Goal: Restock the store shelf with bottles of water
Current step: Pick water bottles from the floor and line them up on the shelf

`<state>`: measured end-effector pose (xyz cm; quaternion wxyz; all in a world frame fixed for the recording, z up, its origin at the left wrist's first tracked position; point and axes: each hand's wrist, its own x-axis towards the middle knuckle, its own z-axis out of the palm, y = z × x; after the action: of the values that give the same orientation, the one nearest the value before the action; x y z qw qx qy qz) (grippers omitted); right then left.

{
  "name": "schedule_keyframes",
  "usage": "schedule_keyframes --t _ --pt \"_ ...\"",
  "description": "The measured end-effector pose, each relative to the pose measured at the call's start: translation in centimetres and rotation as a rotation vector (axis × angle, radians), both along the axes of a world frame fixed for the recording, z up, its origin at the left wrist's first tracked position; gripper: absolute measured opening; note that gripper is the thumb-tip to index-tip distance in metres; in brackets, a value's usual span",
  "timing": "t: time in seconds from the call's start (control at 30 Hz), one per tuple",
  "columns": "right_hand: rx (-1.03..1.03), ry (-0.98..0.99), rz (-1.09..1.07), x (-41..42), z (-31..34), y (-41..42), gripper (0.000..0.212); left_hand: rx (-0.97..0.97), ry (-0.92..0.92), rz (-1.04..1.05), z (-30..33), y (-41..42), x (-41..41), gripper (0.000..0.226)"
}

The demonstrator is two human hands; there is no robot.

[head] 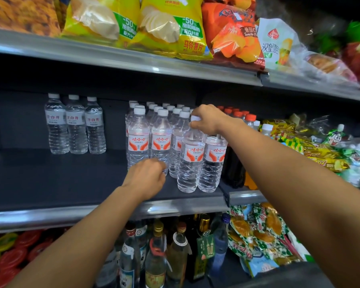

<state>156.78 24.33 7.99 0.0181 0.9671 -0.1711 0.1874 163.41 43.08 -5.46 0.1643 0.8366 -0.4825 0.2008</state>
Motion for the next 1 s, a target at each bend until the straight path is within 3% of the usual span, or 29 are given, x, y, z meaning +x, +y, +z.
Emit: schedule_keyframes --t 0.3,0.53,0.7,1.0 --pt "-0.082 0.054 -0.057 -0.3 0.5 0.7 0.020 0.027 0.018 0.009 -0.2 0.1 -0.2 0.024" --pt "-0.149 -0.041 -0.082 -3.1 -1.0 2.6 0.030 0.037 0.000 0.019 1.4 0.7 -1.8 0.016" --pt "-0.235 -0.060 0.011 -7.0 -4.6 5.5 0.042 0.026 -0.041 0.019 2.4 1.4 -4.2 0.019" --pt "-0.083 0.088 0.073 -15.1 -15.6 9.2 0.034 0.133 -0.011 0.008 -2.4 3.5 -11.1 0.030"
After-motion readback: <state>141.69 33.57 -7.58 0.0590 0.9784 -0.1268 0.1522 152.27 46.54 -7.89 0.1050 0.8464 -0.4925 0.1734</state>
